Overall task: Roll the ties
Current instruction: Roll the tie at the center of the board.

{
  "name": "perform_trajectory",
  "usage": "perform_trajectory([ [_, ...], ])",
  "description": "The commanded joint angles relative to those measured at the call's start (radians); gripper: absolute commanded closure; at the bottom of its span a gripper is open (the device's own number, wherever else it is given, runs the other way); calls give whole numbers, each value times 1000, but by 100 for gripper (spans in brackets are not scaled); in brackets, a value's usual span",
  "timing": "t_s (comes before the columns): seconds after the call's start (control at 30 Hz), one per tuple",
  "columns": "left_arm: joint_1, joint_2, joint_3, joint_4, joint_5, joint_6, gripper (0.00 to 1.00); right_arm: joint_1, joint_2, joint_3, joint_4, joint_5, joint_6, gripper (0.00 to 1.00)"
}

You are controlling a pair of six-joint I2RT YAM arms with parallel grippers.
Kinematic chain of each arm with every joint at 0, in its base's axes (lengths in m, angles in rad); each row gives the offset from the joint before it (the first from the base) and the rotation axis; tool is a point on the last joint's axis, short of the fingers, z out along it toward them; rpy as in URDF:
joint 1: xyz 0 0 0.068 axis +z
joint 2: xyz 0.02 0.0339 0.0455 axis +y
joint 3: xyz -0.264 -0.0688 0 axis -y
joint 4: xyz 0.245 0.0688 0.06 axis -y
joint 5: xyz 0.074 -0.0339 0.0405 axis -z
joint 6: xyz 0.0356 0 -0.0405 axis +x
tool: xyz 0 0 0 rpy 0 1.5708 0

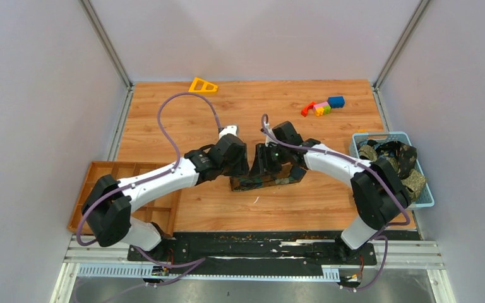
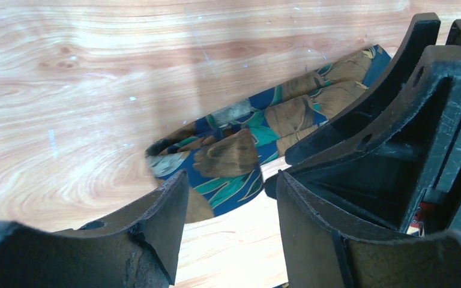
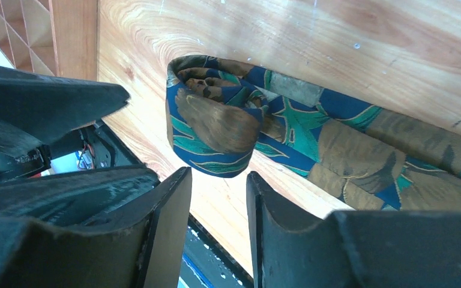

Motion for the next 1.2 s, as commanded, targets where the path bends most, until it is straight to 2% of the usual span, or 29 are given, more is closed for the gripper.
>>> perform_trajectory([
  [0.0, 22, -120, -45, -57, -87, 47, 35, 17, -7, 49, 24, -3, 13, 59],
  [0.13, 56, -218, -139, -44, -111, 66, 30, 26, 24, 68, 8, 4, 1, 59],
  [0.17, 67, -237, -162, -36, -110, 71, 26, 27, 34, 75, 2, 4, -3, 59],
  [0.27, 95, -289, -226, -9, -83, 71, 1, 30, 55, 93, -14, 13, -11, 59],
  [0.3, 111, -301, -246, 8, -58, 73, 0, 30, 60, 98, -18, 18, -13, 59],
  [0.43, 175, -300, -293, 28, 59, 69, 0, 35, 79, 112, -31, 40, -15, 59],
  [0.57, 179, -317, -340, 88, 117, 78, 0, 42, 97, 115, -35, 47, -16, 60],
  [0.83, 179, -347, -436, 264, 199, 29, 14, 43, 121, 110, -52, 99, -35, 66],
  [1.17, 179, -231, -463, 446, 287, 5, 20, 41, 152, 110, -66, 136, -55, 70],
])
